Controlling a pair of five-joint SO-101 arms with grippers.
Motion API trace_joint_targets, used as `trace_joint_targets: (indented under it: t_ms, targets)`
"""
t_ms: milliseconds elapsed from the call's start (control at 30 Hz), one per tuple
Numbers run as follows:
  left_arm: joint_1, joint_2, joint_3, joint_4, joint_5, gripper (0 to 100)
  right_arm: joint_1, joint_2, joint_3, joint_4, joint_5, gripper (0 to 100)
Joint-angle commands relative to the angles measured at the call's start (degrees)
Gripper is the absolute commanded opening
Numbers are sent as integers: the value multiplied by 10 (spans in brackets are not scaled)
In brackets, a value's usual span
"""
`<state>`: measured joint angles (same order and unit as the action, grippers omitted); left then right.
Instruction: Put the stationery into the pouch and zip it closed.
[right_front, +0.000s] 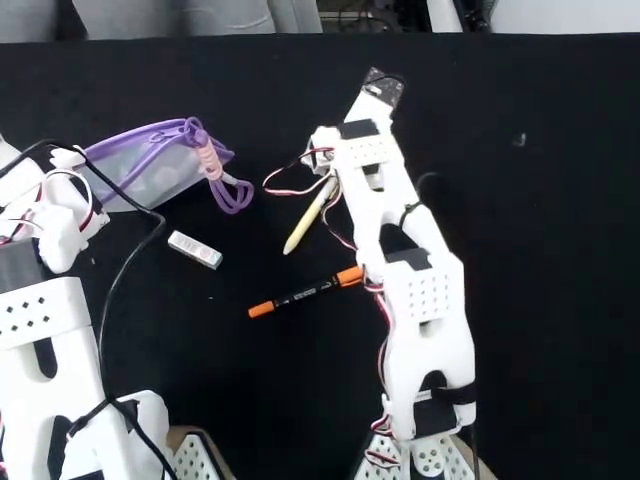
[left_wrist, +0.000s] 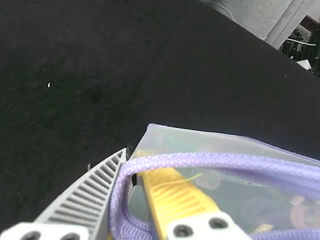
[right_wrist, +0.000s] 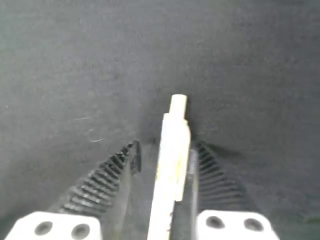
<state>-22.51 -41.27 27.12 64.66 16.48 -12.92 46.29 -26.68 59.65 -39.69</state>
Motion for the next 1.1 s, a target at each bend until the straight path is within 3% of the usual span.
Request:
trace_joint_targets:
  t_ms: [0,133,667,767,1067]
  targets:
    - [6,2,7,-5,-7,29,23,30,-85,75,18,47]
    - [6,2,7,-5,-7,29,38,81,-192,174,69,47]
    - [6,1,7,-5,-7,29,66,254,-699,392,76,11]
    - [7,1,7,-5,-7,29,71,216,-684,380,78,11]
    - [36,1,-4,-2,-7,29,88,118,-691,363,174,11]
